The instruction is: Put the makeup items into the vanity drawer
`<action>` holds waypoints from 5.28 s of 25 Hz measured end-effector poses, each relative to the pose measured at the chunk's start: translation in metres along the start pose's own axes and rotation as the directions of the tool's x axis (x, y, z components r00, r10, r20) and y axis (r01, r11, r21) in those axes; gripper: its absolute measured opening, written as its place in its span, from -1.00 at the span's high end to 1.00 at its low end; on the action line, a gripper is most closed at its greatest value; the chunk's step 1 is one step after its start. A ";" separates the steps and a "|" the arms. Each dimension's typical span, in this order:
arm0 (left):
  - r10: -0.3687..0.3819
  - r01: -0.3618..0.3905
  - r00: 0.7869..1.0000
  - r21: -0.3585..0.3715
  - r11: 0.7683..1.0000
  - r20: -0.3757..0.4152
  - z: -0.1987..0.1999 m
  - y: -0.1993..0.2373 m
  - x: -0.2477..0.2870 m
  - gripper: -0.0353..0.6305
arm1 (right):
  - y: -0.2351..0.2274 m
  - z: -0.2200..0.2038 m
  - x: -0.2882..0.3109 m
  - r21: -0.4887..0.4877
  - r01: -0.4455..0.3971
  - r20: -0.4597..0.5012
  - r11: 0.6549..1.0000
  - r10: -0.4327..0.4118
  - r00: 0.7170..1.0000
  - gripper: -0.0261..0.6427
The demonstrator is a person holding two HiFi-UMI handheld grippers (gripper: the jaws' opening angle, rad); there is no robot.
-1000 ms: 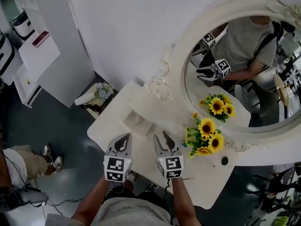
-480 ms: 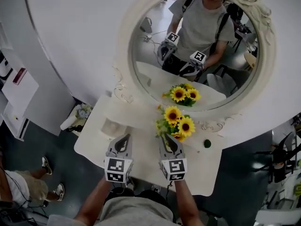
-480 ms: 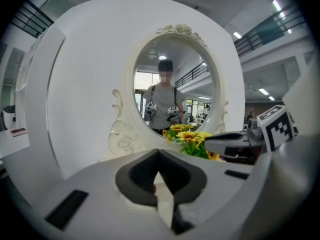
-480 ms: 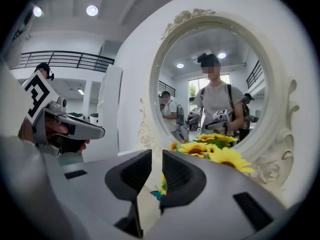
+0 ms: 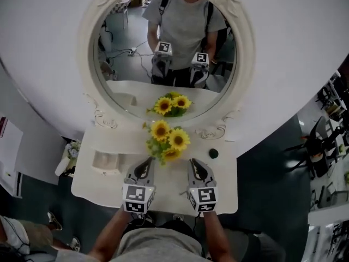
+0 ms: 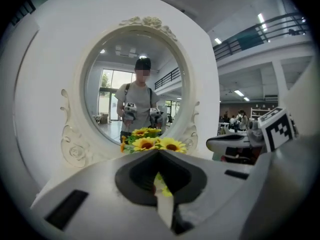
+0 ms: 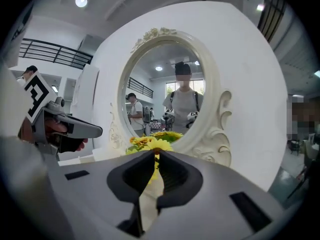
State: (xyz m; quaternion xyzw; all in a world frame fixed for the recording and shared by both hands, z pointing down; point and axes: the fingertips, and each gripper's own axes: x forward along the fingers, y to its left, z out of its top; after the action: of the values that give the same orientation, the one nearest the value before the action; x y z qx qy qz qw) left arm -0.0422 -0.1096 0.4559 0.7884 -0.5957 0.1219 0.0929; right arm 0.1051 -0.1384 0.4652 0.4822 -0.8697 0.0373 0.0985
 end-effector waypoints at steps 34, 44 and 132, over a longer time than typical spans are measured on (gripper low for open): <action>-0.219 0.226 0.968 0.049 0.973 -0.127 -0.025 -0.131 0.124 0.89 | -0.147 -0.102 -0.008 0.107 0.194 -0.183 0.975 -0.173 0.968 0.80; -0.211 0.221 0.960 0.036 0.975 -0.182 -0.057 -0.134 0.148 0.89 | -0.161 -0.152 0.032 0.131 0.159 -0.284 0.979 -0.116 0.952 0.36; 0.528 -0.534 0.845 -0.161 0.830 -0.081 -0.073 0.091 -0.134 0.89 | 0.195 -0.002 0.048 -0.179 -0.582 -0.104 0.793 0.573 0.813 0.82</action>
State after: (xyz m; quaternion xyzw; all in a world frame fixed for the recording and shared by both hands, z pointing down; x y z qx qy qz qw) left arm -0.1710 0.0096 0.4848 0.5783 -0.7980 0.1026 0.1350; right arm -0.0848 -0.0743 0.4826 0.1803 -0.9720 -0.0122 0.1504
